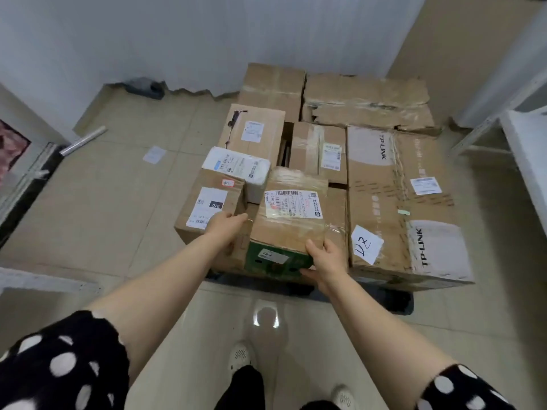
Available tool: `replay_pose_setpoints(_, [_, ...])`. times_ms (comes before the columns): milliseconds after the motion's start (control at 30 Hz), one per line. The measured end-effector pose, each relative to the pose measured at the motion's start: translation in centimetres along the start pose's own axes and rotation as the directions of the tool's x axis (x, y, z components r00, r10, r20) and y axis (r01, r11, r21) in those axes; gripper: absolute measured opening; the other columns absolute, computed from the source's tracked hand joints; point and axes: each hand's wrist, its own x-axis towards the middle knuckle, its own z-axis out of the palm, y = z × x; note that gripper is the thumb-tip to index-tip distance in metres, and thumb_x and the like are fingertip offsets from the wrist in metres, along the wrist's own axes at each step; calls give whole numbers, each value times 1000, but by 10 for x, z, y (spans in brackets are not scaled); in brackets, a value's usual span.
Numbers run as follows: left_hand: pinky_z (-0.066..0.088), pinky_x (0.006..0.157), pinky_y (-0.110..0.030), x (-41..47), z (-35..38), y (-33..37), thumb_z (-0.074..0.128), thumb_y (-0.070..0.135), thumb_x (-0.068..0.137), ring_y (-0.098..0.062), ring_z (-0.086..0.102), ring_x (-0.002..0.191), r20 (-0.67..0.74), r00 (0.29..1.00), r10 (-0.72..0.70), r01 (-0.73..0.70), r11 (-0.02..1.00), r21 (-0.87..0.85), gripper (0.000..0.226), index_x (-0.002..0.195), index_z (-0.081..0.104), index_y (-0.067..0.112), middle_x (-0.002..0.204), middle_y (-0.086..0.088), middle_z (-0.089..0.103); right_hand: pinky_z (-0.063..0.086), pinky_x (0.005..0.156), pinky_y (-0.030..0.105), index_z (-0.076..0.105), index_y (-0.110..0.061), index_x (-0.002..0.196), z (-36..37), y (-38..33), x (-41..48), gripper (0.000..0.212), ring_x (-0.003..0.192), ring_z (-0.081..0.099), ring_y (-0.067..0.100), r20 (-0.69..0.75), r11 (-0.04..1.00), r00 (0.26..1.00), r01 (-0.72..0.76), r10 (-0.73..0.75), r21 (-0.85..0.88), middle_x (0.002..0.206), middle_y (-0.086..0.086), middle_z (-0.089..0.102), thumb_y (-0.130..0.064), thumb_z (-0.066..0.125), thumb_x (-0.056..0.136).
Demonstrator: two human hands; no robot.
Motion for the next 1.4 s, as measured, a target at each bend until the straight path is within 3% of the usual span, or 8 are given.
replay_pose_setpoints(267, [34,103,-43,78,-33,-48,65,49,80,-36,33,132,-205,978,35,61,895,441,63,133,47,21,140,-18,41,49,94,52,51,-17,122,37,25,38,25,96,59,16,16,998,1000,-13,15,-69,111,1,61,-14,49,98])
replay_pose_setpoints(467, [14,112,-63,100,-31,-63,75,64,64,-41,-11,143,-149,983,-104,162,878,451,105,148,17,41,157,-18,-12,48,95,55,49,-16,129,45,43,63,32,110,58,25,9,995,999,-47,48,-84,121,6,60,-15,50,98])
replay_pose_setpoints(767, [19,112,-59,113,-22,-74,71,57,74,-40,-11,143,-121,986,-117,161,872,462,98,150,12,36,156,-19,-14,53,87,42,48,-18,131,50,52,78,34,98,59,15,-4,997,1000,-8,8,-79,110,-1,60,-12,50,98])
replay_pose_setpoints(933, [11,111,-61,106,-24,-70,66,59,77,-36,-19,144,-121,989,-85,137,832,537,96,151,13,27,156,-20,-16,50,96,46,43,-12,139,40,70,70,39,120,50,27,-274,997,960,-45,59,55,130,11,51,-8,44,100])
replay_pose_setpoints(1033, [6,116,-50,100,-18,-67,60,46,87,-32,-7,146,-107,968,229,-84,690,719,72,145,32,14,159,-17,1,47,98,49,43,-10,138,51,72,78,40,122,49,28,-242,984,957,-134,158,116,135,11,50,-22,45,100])
replay_pose_setpoints(1133, [36,99,-40,88,-6,-57,51,24,91,-32,38,128,25,879,477,-384,674,631,28,113,57,7,131,-12,50,47,97,54,46,-16,134,67,68,87,56,116,54,30,-189,976,959,-217,212,-7,128,6,57,-48,55,89])
replay_pose_setpoints(1267, [40,95,-38,71,22,-58,49,35,95,-27,46,115,197,904,379,-413,659,629,39,126,51,12,121,-10,56,48,97,49,53,-15,111,68,70,91,32,107,59,28,-170,971,972,-187,161,-152,118,8,61,-36,63,89])
replay_pose_setpoints(1400, [37,101,-37,67,38,-59,57,38,91,-27,44,119,167,925,342,-372,717,590,50,135,45,18,127,-8,52,48,97,48,55,-14,102,62,76,79,16,105,60,28,-181,975,978,-134,102,-177,112,10,63,-26,60,92])
